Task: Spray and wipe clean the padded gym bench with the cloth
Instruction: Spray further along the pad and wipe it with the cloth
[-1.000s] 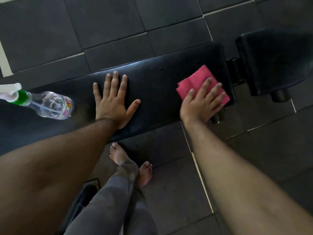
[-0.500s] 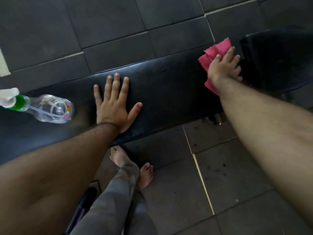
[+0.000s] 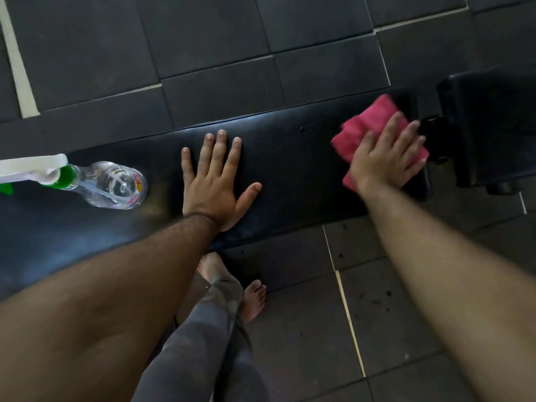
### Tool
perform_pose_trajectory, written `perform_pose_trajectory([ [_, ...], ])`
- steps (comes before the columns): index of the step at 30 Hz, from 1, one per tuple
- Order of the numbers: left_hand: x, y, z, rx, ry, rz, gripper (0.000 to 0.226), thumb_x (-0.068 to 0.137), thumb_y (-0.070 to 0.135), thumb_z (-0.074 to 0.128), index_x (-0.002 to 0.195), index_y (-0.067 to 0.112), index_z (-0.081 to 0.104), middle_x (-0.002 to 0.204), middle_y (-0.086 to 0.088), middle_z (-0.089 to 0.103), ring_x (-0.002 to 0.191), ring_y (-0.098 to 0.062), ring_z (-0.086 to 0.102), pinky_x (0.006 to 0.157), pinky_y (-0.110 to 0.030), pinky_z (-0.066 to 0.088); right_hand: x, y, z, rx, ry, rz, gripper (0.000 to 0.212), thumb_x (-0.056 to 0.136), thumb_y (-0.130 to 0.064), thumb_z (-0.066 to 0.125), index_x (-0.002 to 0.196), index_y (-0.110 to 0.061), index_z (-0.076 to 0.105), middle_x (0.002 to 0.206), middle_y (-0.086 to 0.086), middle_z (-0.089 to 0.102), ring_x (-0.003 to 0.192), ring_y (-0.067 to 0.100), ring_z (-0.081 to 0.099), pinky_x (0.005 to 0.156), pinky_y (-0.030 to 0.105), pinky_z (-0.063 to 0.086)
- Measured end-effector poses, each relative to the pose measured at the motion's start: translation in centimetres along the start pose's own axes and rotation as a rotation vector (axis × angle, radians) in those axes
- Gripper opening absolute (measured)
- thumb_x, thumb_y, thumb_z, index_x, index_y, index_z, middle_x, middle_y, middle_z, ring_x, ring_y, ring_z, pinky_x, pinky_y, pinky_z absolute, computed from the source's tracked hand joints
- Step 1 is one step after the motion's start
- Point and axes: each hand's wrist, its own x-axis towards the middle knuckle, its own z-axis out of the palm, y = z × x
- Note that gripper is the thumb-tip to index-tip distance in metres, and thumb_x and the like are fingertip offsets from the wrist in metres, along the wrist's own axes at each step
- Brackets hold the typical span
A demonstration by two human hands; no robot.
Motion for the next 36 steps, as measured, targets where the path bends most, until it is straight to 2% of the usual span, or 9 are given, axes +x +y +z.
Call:
perform_pose_trajectory([
  [3, 0.0, 0.1, -0.1, 0.006, 0.004, -0.002, 0.095, 0.101, 0.079, 0.034, 0.176, 0.024, 0.013, 0.185, -0.009, 0.008, 0.171, -0.032, 0.004, 0.132, -0.07, 0.001, 5.7, -4.2, -0.5, 0.037, 0.005, 0.206, 0.071, 0.106, -0.057, 0.02, 0.171, -0.035, 0.007, 0.181, 0.009, -0.001, 0.166, 0.039, 0.001, 0.129, 0.066, 0.0],
  [5, 0.0, 0.3, -0.1, 0.003, 0.006, 0.0, 0.095, 0.101, 0.079, 0.035, 0.176, 0.024, 0.013, 0.185, -0.009, 0.008, 0.171, -0.032, 0.005, 0.132, -0.07, 0.001, 6.2, -6.0, -0.6, 0.031, -0.006, 0.237, 0.071, 0.106, -0.058, 0.02, 0.172, -0.034, 0.007, 0.181, 0.013, -0.003, 0.165, 0.042, 0.0, 0.128, 0.067, -0.003],
  [12, 0.1, 0.2, -0.4, 0.009, -0.011, -0.003, 0.096, 0.1, 0.078, 0.035, 0.176, 0.024, 0.013, 0.185, -0.009, 0.008, 0.171, -0.031, 0.004, 0.131, -0.072, 0.003, -9.5, -7.2, 1.8, -0.067, -0.088, -0.352, 0.071, 0.107, -0.058, 0.023, 0.171, -0.033, 0.006, 0.18, 0.014, -0.001, 0.166, 0.042, 0.0, 0.129, 0.063, -0.003],
  [14, 0.2, 0.3, -0.6, 0.0, -0.03, 0.0, 0.096, 0.101, 0.079, 0.033, 0.177, 0.024, 0.012, 0.185, -0.009, 0.006, 0.171, -0.031, 0.003, 0.132, -0.072, 0.002, -13.0, -5.0, 2.0, -0.077, -0.113, -0.426, 0.072, 0.107, -0.059, 0.022, 0.171, -0.035, 0.002, 0.181, 0.01, -0.002, 0.166, 0.038, 0.0, 0.13, 0.061, -0.002],
  [19, 0.0, 0.0, -0.1, -0.013, -0.02, 0.007, 0.094, 0.101, 0.078, 0.031, 0.177, 0.025, 0.011, 0.185, -0.009, 0.006, 0.171, -0.031, 0.002, 0.132, -0.071, 0.0, -6.2, 0.3, -0.2, -0.082, -0.078, -0.161, 0.069, 0.11, -0.056, 0.027, 0.172, -0.035, 0.005, 0.181, 0.005, -0.002, 0.167, 0.035, 0.0, 0.131, 0.062, 0.002],
  [24, 0.1, -0.1, -0.1, -0.026, -0.02, 0.016, 0.09, 0.103, 0.074, 0.031, 0.176, 0.025, 0.012, 0.185, -0.009, 0.007, 0.171, -0.031, 0.003, 0.132, -0.07, -0.003, 1.0, -5.3, -0.5, -0.027, -0.044, 0.111, 0.07, 0.106, -0.054, 0.021, 0.171, -0.035, 0.004, 0.181, 0.009, -0.008, 0.165, 0.043, -0.006, 0.128, 0.068, -0.002],
  [26, 0.0, -0.1, -0.2, -0.034, -0.014, 0.019, 0.091, 0.103, 0.075, 0.031, 0.176, 0.025, 0.013, 0.185, -0.009, 0.007, 0.171, -0.031, 0.004, 0.132, -0.069, -0.003, 0.1, -7.9, 0.3, -0.038, -0.038, 0.027, 0.069, 0.105, -0.056, 0.019, 0.171, -0.037, 0.008, 0.181, 0.01, -0.005, 0.165, 0.044, -0.004, 0.128, 0.068, -0.002],
  [32, -0.1, 0.0, -0.8, -0.058, -0.038, 0.029, 0.102, 0.098, 0.088, 0.014, 0.176, 0.023, 0.017, 0.185, -0.01, 0.008, 0.171, -0.032, 0.006, 0.132, -0.07, -0.002, -10.6, -7.1, 2.7, -0.161, -0.074, -0.681, 0.066, 0.11, -0.057, 0.023, 0.171, -0.036, 0.013, 0.181, 0.007, 0.009, 0.165, 0.042, 0.006, 0.13, 0.066, 0.004],
  [36, 0.0, 0.1, -0.9, -0.046, -0.059, 0.031, 0.105, 0.095, 0.091, 0.016, 0.177, 0.024, 0.013, 0.185, -0.009, 0.005, 0.171, -0.031, 0.002, 0.132, -0.07, -0.003, -13.4, 0.9, 1.8, -0.143, -0.105, -0.734, 0.068, 0.11, -0.06, 0.027, 0.172, -0.036, 0.011, 0.181, 0.002, 0.006, 0.167, 0.034, 0.002, 0.132, 0.062, 0.004],
])
